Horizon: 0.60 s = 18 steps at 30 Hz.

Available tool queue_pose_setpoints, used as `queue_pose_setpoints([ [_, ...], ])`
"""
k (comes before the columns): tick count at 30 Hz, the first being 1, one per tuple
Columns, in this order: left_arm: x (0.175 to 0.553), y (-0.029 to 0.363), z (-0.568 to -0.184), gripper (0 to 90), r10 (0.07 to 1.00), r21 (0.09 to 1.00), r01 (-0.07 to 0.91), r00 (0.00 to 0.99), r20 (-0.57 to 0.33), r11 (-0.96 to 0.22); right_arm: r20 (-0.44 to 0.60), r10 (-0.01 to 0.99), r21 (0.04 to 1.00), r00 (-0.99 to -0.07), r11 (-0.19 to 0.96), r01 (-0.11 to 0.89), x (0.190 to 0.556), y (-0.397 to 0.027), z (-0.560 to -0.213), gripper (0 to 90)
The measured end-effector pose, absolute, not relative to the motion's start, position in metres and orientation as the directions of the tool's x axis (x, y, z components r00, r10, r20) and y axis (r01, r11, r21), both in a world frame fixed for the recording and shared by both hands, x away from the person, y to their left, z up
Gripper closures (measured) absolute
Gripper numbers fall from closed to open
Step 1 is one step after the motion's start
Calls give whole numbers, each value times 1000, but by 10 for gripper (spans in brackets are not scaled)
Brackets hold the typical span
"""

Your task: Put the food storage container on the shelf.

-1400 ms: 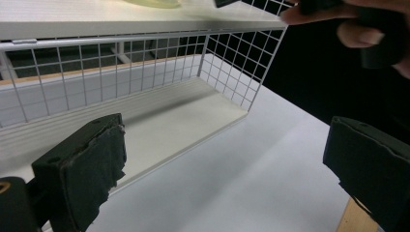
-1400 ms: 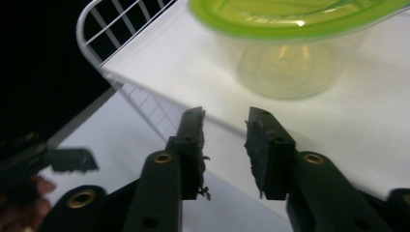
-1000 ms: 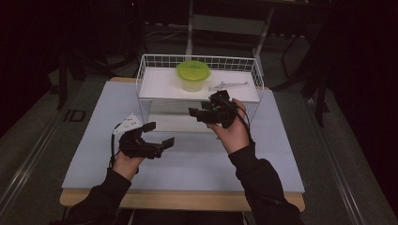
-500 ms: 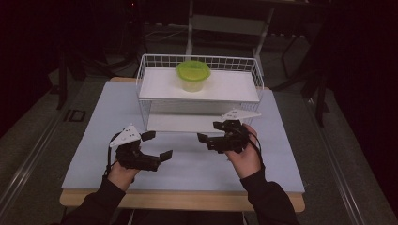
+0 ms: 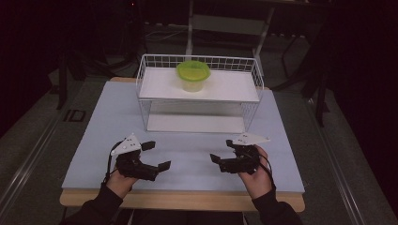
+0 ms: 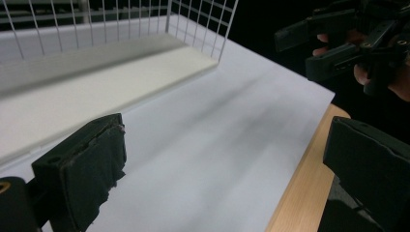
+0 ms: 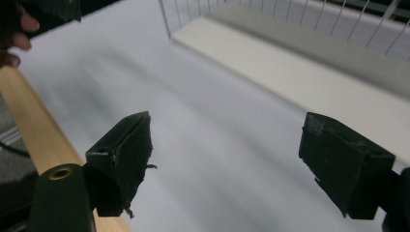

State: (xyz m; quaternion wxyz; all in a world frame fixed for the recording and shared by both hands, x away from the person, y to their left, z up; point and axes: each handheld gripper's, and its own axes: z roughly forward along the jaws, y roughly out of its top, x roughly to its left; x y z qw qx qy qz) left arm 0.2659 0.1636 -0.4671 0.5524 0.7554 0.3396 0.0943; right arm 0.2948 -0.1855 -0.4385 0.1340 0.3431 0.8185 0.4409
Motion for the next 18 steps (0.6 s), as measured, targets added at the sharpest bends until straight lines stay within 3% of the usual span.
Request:
queue_pose_setpoints([
  [4, 267, 164, -479, 26, 627, 891, 408, 752, -202, -202, 86, 685, 801, -724, 384, 459, 290, -193, -452, 190],
  [18, 273, 173, -486, 26, 631, 886, 422, 744, -219, -190, 50, 729, 795, -682, 385, 469, 284, -227, -470, 183],
])
